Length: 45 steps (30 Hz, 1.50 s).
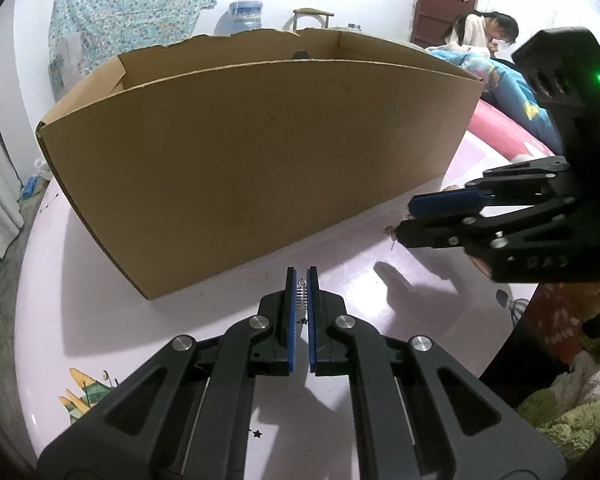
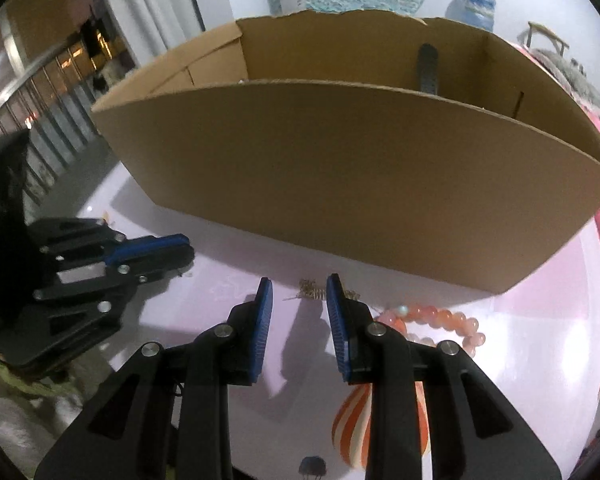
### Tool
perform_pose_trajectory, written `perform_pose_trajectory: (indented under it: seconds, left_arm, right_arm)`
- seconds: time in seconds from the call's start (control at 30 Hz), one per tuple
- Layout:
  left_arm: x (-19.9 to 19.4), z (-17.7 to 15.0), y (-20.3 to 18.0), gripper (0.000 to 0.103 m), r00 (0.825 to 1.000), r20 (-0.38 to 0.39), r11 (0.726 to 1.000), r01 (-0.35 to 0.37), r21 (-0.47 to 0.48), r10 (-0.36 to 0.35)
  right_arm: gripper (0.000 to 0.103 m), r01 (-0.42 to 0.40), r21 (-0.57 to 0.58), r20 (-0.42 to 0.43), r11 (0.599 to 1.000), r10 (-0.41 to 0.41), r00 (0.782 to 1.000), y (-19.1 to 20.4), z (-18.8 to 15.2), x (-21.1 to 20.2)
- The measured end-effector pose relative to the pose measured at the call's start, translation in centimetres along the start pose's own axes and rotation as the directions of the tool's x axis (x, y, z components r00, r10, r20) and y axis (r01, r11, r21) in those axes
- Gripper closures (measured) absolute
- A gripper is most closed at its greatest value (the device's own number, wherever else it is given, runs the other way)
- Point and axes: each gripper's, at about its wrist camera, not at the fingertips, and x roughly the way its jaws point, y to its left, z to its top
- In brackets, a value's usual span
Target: Organize jewelry
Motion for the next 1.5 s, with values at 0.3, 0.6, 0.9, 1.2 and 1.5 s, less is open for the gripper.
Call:
perform_pose_trajectory:
  seconds: [0.3, 0.6, 0.9, 1.2, 1.5]
  left_arm:
    - [0.2, -0.4, 0.1, 0.099, 1.0, -0.009, 1.0, 0.001, -0.005, -0.001]
    - [0.3, -0.6, 0.2, 0.099, 1.0, -0.011, 1.0, 0.001, -0.016, -0.001]
    - [-0.4, -0.5, 0.4, 0.099, 1.0, 0.006, 1.0, 0.005, -0.022, -0.005]
    - [-0.3, -1.0, 0.4, 0.099, 1.0, 0.002, 1.0, -0.003, -0.027, 0.003]
    - [-0.1, -1.2, 0.7, 0.099, 1.0, -0.006, 1.0, -0.003, -0.029, 0.003]
  right_arm:
    - [0.09, 0.064, -0.086, 0.002, 0.994, -0.065, 0.998, 0.6, 0.1, 1.1]
    - [0.1, -0.007, 0.026, 0.066, 1.0, 0.006, 0.998, -0.9, 0.2, -1.1]
    - [0.1, -0.182, 0.236, 0.178, 0.954, 0.142, 0.974, -4.7, 0.8, -4.3]
    - [0.069, -0.136, 0.185, 0.076, 0.973, 0.124, 0.989, -2.7, -0.1, -2.9]
    - [0.066, 0.001, 0.03, -0.015, 1.0, 0.0, 1.0, -0.5, -0.3, 0.6]
